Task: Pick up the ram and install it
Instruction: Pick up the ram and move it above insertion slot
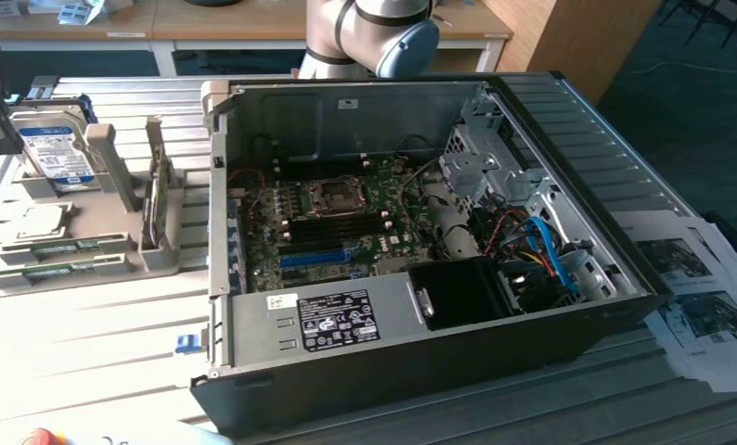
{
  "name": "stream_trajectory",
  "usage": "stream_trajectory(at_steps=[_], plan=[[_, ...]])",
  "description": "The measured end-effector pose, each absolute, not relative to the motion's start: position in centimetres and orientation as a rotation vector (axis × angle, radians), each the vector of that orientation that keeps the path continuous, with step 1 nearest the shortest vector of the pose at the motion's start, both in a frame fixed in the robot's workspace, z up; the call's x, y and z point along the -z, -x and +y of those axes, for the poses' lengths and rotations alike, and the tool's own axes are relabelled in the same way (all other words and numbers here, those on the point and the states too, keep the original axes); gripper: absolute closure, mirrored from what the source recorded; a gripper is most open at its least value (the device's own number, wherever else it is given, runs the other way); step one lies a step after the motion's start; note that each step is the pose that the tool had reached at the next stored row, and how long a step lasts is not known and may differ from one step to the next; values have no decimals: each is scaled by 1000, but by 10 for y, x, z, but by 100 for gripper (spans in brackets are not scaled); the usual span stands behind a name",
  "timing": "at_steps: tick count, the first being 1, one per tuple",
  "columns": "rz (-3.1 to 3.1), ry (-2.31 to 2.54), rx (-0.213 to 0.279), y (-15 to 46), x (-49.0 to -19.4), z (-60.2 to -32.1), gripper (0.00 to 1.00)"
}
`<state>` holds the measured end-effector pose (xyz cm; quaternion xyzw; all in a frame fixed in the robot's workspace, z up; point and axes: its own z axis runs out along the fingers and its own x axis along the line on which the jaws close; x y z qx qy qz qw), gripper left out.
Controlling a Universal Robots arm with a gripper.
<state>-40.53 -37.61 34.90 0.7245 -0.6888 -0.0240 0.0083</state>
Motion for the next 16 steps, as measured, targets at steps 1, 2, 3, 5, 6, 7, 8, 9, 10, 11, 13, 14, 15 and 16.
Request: stream_trajectory(at_steps=[1, 2, 3, 5, 6, 7, 8, 9, 10, 11, 13, 14, 15, 16], plan=[[-2153, -2264, 75, 405, -349, -376, 90], [-2153, -2264, 75, 405, -349, -376, 90], [-2153, -2264, 75, 405, -349, -376, 89], [-2153, -2264, 75, 405, -349, -376, 84], [-2153, -2264, 75, 405, -349, -376, 84], [-2153, -2264, 75, 405, -349, -376, 76], [-2153, -2264, 75, 405, -349, -376, 76], [-2153, -2264, 75, 405, -349, -376, 76], [-2153, -2264, 75, 405, -349, -376, 69], [-2153, -2264, 75, 405, -349, -376, 69], [-2153, -2264, 75, 405, -348, -376, 69], [-2153, -2264, 75, 405, -347, -376, 69], [-2153, -2264, 75, 405, -346, -376, 69], [-2153, -2264, 75, 405, -344, -376, 69]])
